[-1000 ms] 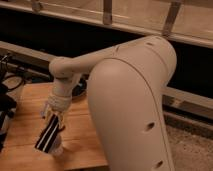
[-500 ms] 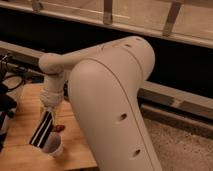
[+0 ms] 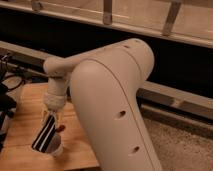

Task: Place the eraser in the ceramic cup

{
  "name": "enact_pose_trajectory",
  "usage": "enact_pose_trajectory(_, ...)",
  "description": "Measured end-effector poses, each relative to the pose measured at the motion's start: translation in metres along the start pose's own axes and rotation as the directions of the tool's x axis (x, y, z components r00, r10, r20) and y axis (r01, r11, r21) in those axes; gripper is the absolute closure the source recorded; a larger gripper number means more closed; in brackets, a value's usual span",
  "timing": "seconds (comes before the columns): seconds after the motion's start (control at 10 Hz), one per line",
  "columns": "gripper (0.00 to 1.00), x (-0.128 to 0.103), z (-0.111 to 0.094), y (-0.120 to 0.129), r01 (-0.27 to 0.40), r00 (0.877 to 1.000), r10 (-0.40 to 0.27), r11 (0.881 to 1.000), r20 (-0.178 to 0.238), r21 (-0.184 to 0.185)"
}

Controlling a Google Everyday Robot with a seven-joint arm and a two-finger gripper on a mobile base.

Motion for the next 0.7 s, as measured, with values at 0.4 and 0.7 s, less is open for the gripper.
enact_pose_trajectory(0.4, 0.32, 0.015, 0.027, -0.007, -0.029, 0.997, 0.027, 0.999, -0.079, -0.028)
enact_pose_trajectory(0.7, 0.20, 0.017, 0.036, -0.007, -0.041, 0.995, 0.038, 0.999, -0.088, -0.030)
